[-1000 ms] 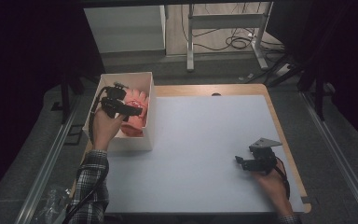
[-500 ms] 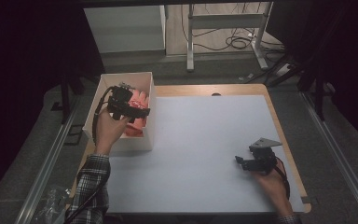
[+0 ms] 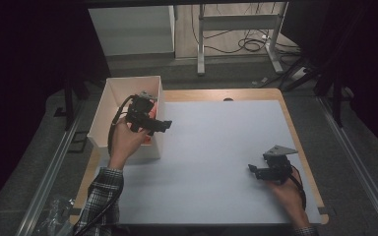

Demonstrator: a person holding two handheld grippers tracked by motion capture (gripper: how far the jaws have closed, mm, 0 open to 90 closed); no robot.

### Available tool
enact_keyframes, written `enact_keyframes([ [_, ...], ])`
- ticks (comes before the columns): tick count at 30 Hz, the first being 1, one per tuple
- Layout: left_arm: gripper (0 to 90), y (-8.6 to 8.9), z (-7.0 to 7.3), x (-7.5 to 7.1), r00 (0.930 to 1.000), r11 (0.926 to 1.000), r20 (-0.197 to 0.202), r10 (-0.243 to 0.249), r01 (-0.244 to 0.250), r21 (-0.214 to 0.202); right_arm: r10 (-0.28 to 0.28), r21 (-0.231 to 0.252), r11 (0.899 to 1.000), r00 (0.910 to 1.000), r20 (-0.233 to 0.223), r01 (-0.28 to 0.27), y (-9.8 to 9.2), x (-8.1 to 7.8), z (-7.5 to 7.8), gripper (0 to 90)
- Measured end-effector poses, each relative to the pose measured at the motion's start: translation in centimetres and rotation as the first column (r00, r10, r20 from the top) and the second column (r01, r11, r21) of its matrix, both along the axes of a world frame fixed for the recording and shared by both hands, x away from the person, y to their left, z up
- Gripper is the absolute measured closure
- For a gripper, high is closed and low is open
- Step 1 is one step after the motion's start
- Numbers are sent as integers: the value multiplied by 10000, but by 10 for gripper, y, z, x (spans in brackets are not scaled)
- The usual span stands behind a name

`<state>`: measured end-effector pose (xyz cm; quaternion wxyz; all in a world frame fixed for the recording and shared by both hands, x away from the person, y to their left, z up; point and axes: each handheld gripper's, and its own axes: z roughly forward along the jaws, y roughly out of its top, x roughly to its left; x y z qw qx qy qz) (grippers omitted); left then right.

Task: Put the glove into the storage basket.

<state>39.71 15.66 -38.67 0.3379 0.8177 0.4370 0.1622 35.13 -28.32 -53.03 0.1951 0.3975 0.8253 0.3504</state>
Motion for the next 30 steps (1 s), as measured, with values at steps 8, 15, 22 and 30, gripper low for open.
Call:
enact_keyframes([
  [8,36,-19,-2,-6,9988,9989,106,-476,476,22,9,-2,10000,10000,0,-9,0,0,0,245],
  [15,35,-39,-5,-15,9942,9944,231,-1050,1052,-61,8,2,10000,10000,1,-8,0,0,0,245],
  [22,35,-58,-10,-22,9875,9876,297,-1550,1556,-200,1,0,10000,10000,2,-1,0,0,0,245],
  [30,35,-81,-21,-31,9756,9757,375,-2164,2175,-275,11,-8,10000,10000,-15,-11,0,0,0,245],
])
